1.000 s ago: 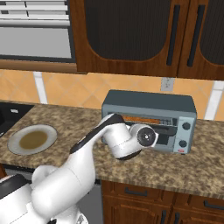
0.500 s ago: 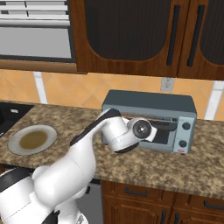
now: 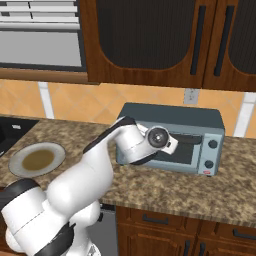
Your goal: Pick up the kebab skewer and baguette bread, and place them inside the toaster oven. Close the toaster oven door and start by setting the timer.
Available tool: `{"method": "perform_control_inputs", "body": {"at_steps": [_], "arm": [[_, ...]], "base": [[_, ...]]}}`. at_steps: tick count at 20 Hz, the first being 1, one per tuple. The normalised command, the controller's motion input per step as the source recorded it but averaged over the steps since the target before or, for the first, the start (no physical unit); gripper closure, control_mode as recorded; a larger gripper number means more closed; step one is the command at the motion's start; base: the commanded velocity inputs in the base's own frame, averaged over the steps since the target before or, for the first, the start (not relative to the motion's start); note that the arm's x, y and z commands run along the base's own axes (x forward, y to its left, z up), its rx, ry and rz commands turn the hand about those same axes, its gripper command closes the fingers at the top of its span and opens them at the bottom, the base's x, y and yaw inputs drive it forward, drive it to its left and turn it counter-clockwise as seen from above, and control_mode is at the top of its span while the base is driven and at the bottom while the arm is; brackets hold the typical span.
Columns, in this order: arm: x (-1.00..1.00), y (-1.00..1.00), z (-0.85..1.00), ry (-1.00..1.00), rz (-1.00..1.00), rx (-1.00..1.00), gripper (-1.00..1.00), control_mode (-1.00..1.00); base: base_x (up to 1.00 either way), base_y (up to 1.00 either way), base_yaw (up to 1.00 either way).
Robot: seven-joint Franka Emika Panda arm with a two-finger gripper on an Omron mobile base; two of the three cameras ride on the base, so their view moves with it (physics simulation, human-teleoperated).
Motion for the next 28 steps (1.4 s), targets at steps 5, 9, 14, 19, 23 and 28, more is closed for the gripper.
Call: {"method": "perform_control_inputs", "body": {"at_steps": [5,9,14,19,23,28], "arm": [[0.43,0.06,0.0,0.0,-0.07,0.0,-1.0,-1.0],[0.37,0.04,0.0,0.0,-0.06,0.0,-1.0,-1.0],[0.02,0.0,0.03,0.0,-0.06,0.0,-1.0,-1.0],[0.0,0.0,0.13,0.0,-0.1,0.01,-1.0,-1.0],[-0.04,0.0,0.16,0.05,-0.17,0.11,-1.0,-1.0],[-0.14,0.0,0.06,0.06,-0.21,0.22,-1.0,-1.0]], "base": [[0.0,0.0,0.0],[0.0,0.0,0.0],[0.0,0.0,0.0],[0.0,0.0,0.0],[0.0,0.0,0.0],[0.0,0.0,0.0]]}}
